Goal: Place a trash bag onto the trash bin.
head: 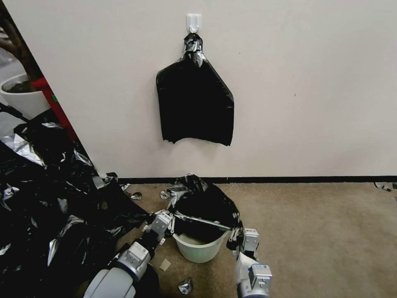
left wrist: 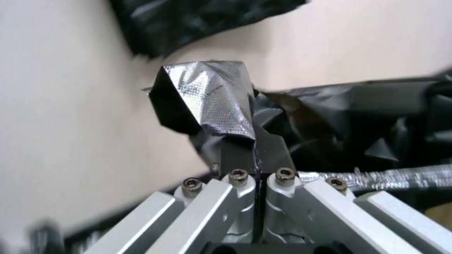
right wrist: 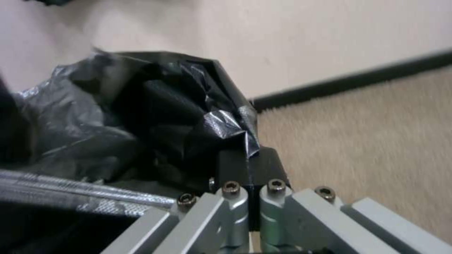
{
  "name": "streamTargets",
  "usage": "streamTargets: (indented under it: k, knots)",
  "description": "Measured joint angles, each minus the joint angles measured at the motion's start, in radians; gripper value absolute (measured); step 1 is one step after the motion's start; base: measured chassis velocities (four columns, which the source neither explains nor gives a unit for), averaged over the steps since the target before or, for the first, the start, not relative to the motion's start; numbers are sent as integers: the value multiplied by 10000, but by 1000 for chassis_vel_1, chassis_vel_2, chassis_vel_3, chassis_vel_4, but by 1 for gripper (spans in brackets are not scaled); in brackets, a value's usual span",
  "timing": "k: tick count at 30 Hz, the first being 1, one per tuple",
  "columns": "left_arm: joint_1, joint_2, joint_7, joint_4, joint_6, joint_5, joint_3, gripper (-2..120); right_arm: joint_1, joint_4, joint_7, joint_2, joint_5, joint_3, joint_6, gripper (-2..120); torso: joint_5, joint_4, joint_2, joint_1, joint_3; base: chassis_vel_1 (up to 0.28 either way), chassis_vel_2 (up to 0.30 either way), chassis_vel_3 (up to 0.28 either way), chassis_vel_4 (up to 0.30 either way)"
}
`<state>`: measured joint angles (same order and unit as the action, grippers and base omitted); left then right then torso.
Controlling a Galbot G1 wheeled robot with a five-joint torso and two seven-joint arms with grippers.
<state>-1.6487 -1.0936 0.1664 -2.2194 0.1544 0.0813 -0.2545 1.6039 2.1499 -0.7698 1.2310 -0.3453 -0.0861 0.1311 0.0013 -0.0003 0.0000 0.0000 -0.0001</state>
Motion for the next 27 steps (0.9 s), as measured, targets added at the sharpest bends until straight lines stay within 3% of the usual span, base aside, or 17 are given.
streamTargets:
  k: [1,2,3,5,6,9,16,27]
  knots:
    - [-62,93,551,-203,418,536,249,0,-95,129,-238,-157,-453,-82,305,0,10,1,0,0,0,0,0,0,0]
    - [-62,93,551,-203,418,536,249,0,-95,129,-238,-157,-453,-82,305,0,10,1,0,0,0,0,0,0,0]
    - [-102,192,1068,-376,847,1034,511,0,-220,275,-454,-332,-860,-172,612,0,-8,2,0,0,0,0,0,0,0]
    - [-159,478,1994,-761,1857,1951,981,0,-514,625,-779,-774,-1672,-362,1441,0,-3,2,0,0,0,0,0,0,0]
    - [-159,478,1994,-761,1857,1951,981,0,-514,625,-779,-774,-1672,-362,1441,0,-3,2,0,0,0,0,0,0,0]
    - [-231,995,2701,-1297,3166,2677,1069,0,-888,1130,-1046,-1535,-2537,-395,2707,0,-7,2,0,0,0,0,0,0,0]
    - [-312,1291,2900,-1280,4316,2827,820,0,-1161,1337,-1082,-2217,-3071,-315,3843,0,-11,2,0,0,0,0,0,0,0]
    - [-151,838,3174,-365,4324,2532,1188,0,-1069,455,-905,-1992,-1825,-1022,3997,0,-13,3,0,0,1,0,0,0,0]
